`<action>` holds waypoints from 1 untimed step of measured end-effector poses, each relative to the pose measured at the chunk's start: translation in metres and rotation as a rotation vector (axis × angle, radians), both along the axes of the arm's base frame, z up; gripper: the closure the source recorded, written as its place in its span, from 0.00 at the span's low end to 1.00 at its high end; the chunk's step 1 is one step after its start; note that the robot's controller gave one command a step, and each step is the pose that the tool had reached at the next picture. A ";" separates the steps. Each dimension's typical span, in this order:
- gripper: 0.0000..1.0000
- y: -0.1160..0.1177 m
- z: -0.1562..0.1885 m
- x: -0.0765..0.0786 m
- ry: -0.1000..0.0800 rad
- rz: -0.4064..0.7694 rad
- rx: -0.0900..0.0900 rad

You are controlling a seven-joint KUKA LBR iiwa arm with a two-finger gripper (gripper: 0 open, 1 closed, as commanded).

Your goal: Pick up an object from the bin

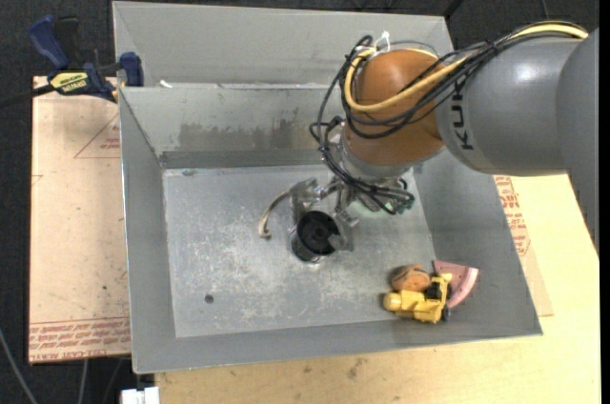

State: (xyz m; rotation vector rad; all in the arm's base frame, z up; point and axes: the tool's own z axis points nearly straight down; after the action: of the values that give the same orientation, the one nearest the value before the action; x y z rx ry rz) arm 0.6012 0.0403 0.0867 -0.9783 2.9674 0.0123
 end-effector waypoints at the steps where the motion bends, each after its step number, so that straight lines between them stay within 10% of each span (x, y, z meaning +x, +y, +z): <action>1: 1.00 -0.001 0.016 -0.001 0.003 0.002 -0.004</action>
Offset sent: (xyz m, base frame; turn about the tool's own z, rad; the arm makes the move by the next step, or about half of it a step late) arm -0.0001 0.0002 0.0187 0.0000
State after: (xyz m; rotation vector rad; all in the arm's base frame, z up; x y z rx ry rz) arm 0.6001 0.0398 0.1025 -0.9821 2.9705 0.0071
